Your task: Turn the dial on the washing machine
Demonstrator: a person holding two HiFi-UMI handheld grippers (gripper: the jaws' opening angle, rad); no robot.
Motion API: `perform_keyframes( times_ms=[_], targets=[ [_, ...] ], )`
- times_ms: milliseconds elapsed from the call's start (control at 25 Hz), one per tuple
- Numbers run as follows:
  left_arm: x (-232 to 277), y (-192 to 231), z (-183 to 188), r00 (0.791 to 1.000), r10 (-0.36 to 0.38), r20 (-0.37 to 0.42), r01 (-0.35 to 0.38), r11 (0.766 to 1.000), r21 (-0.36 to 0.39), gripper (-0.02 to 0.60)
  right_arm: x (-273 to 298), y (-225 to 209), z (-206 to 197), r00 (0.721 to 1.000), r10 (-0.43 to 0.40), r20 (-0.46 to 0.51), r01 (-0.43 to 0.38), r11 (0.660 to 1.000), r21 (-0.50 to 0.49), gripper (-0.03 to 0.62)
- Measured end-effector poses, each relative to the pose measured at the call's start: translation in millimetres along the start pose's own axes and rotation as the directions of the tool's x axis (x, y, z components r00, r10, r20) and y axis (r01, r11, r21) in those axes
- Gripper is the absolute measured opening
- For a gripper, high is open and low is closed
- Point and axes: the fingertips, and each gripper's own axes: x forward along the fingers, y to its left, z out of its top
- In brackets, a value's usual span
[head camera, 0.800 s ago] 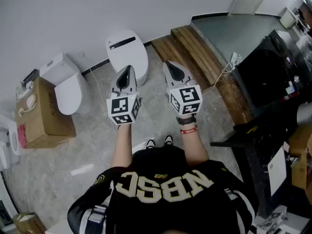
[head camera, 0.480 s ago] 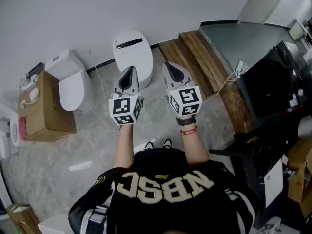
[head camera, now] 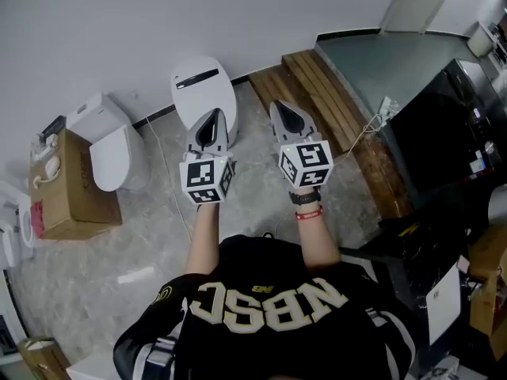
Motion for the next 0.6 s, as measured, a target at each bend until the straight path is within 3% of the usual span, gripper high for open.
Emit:
perform_keyframes(
  times_ms=[320, 600],
  targets=[
    [48, -27, -16, 0.998, -0.044, -0.039, 0.044, 0.999, 0.014, 0.014, 16, -46, -19, 1.0, -0.013, -0.02, 0.014, 0.998, 0.056, 0.008],
    [128, -44, -34, 0.984, -0.175, -0.029, 0.175, 0.984, 0.014, 0.014, 45, -110, -30, 0.991, -0.134, -0.016, 0.135, 0.989, 0.059, 0.008]
  ],
)
